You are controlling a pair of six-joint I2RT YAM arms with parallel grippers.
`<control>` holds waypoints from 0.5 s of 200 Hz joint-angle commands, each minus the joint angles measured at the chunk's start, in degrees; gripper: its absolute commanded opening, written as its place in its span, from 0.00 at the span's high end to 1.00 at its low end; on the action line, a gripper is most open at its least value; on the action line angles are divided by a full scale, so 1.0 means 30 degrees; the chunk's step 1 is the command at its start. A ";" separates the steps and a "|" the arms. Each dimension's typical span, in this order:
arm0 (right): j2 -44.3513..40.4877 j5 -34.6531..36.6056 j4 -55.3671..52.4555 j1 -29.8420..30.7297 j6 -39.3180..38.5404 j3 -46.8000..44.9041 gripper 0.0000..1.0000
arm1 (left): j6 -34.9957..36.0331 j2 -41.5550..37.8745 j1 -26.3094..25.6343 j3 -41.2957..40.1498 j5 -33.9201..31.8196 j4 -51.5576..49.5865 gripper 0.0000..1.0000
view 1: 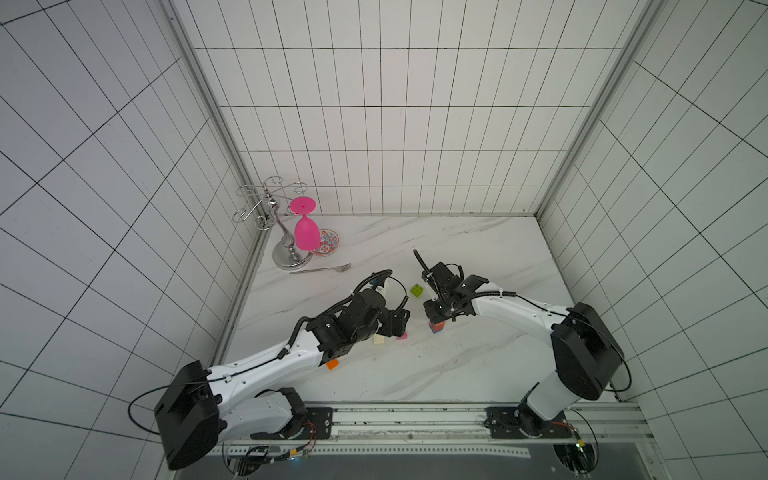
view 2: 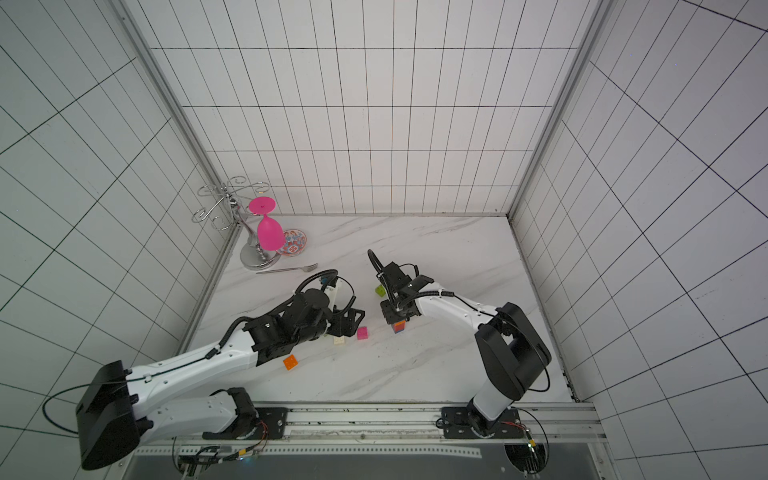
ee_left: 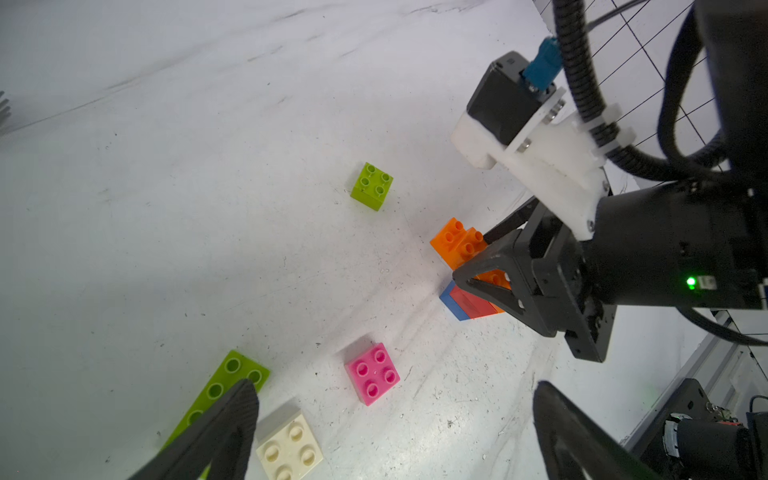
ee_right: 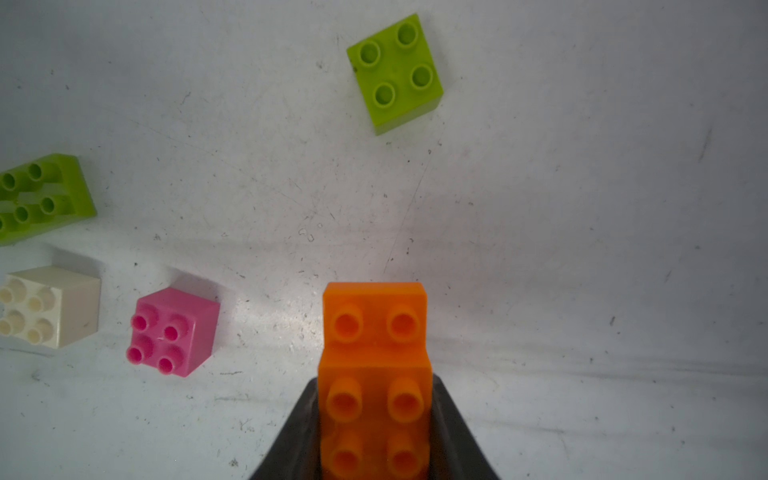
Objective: Assemble the letter r with lego
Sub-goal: Assemble the lego brick with the lego brick.
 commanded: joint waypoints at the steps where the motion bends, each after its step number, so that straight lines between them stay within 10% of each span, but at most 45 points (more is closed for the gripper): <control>1: 0.1822 -0.0307 -0.1632 0.0216 0.0206 -0.0701 1.00 | 0.0269 -0.0623 0.0046 -0.0323 -0.0911 0.0199 0.05; 100: 0.3385 0.0237 -0.2464 0.0197 0.1142 -0.0547 1.00 | 0.0123 -0.2087 0.1730 -0.1134 -0.0014 0.0225 0.05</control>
